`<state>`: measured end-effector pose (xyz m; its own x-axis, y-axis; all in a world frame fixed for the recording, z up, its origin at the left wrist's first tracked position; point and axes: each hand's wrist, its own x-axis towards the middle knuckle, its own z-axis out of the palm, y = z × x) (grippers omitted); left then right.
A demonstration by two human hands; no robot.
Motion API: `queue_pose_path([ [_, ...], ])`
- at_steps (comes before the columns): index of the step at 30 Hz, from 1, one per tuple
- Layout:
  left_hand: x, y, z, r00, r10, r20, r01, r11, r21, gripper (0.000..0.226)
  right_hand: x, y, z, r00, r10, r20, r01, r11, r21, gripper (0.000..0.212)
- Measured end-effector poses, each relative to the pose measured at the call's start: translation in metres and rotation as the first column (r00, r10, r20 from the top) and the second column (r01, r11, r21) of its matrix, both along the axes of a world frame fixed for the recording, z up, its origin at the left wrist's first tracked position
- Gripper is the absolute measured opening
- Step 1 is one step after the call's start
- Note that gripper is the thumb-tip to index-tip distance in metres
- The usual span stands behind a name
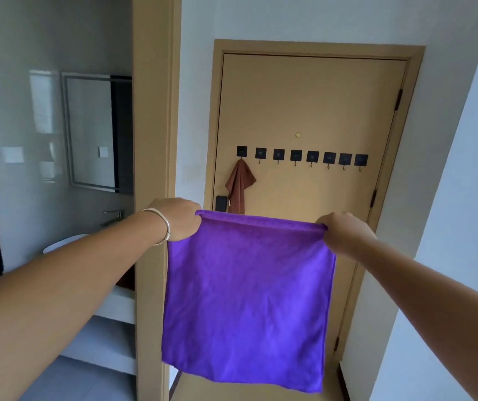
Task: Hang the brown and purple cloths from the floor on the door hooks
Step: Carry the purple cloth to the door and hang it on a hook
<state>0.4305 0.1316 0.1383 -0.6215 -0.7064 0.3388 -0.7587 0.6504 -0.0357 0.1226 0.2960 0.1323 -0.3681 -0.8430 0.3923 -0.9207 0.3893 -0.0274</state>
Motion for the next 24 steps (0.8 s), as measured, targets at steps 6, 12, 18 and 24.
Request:
queue_pose_path([
  [6, -0.037, -0.082, -0.009, 1.000, -0.024, -0.017, 0.024, 0.999, -0.035, 0.023, -0.031, -0.079, -0.008, 1.000, -0.010, 0.017, 0.009, 1.000, 0.007, 0.049],
  [12, -0.096, -0.144, -0.013, 1.000, -0.024, 0.006, 0.025, 0.999, -0.039, 0.025, -0.088, -0.142, -0.015, 0.999, -0.011, 0.050, 0.012, 1.000, -0.008, 0.051],
  [18, -0.167, -0.185, -0.008, 0.999, 0.029, 0.031, -0.027, 0.999, -0.044, 0.026, -0.162, -0.191, -0.007, 0.998, 0.036, 0.053, -0.033, 0.999, -0.043, 0.053],
  [24, -0.236, -0.217, 0.005, 0.996, 0.075, 0.044, -0.071, 0.994, -0.084, 0.026, -0.232, -0.233, 0.006, 0.994, 0.084, 0.074, -0.078, 0.994, -0.081, 0.053],
])
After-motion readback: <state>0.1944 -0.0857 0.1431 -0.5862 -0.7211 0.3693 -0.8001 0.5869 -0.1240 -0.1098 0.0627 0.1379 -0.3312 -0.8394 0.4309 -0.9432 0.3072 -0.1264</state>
